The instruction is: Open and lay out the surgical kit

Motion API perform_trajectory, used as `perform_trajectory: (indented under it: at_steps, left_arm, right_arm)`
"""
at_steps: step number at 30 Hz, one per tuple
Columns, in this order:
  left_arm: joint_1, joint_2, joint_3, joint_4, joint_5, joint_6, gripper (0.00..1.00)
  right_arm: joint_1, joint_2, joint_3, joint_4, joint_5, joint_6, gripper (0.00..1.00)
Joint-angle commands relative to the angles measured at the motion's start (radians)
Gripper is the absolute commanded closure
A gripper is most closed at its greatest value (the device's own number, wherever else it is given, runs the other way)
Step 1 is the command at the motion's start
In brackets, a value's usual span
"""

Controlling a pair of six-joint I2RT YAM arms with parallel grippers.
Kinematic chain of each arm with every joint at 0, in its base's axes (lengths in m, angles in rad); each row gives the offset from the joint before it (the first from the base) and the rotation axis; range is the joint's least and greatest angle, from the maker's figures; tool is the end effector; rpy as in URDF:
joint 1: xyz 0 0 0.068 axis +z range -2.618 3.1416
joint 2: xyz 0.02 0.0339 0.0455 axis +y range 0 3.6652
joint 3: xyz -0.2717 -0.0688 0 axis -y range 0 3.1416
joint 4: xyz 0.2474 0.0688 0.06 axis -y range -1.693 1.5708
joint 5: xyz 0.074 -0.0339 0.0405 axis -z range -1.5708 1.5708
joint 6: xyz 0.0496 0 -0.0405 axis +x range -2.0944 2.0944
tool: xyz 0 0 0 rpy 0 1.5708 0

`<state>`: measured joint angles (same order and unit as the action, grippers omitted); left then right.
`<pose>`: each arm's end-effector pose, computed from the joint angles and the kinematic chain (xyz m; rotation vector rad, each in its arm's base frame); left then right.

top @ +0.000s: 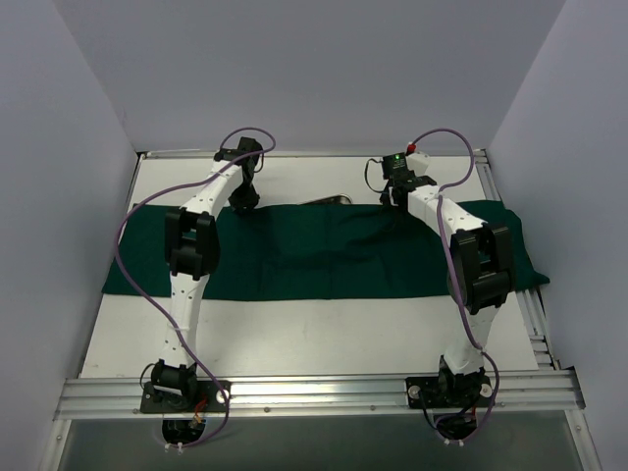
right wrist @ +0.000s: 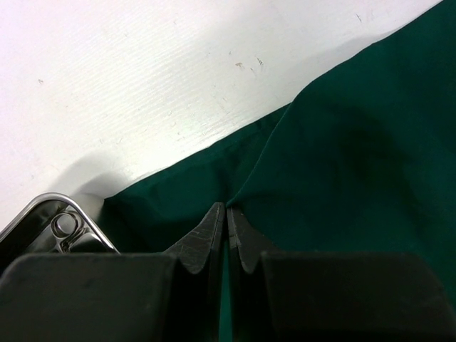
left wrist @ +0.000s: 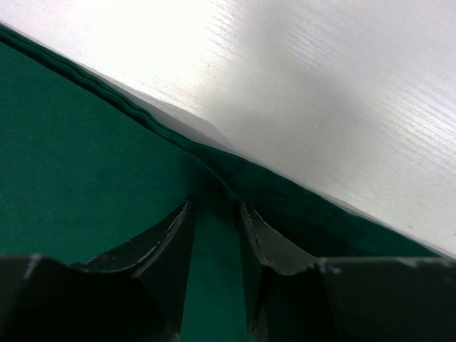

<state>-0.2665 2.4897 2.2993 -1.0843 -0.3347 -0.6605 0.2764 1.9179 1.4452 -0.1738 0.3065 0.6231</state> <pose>0.5113 -0.1227 0.1748 -0.5997 2.6546 0.2297 0.4436 0.1103 0.2367 0.5415 2.1195 0.1689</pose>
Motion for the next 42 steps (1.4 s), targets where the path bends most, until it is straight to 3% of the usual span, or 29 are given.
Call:
perform_trajectory:
  at_steps: [1, 12, 27, 30, 35, 42]
  left_arm:
    - [0.009, 0.018, 0.032, -0.019, -0.003, 0.015, 0.6]
    - [0.012, 0.048, 0.045, -0.005, -0.004, 0.015, 0.62]
    - [0.012, -0.014, -0.003, 0.049, -0.036, 0.038, 0.98]
    - [0.013, -0.015, -0.011, 0.057, -0.04, 0.038, 0.98]
    - [0.016, -0.026, -0.037, 0.073, -0.024, 0.007, 0.78]
    - [0.033, -0.074, -0.126, 0.138, -0.006, -0.053, 0.63]
  right_arm:
    - [0.007, -0.06, -0.009, 0.016, 0.003, -0.011, 1.0]
    - [0.01, -0.053, -0.012, 0.026, -0.007, -0.017, 1.0]
    - [0.01, -0.066, -0.014, 0.033, 0.005, -0.034, 1.0]
    - [0.01, -0.072, -0.017, 0.036, 0.003, -0.04, 1.0]
    - [0.01, -0.077, -0.023, 0.043, 0.0, -0.049, 1.0]
    - [0.01, -0.08, -0.029, 0.054, -0.014, -0.056, 1.0]
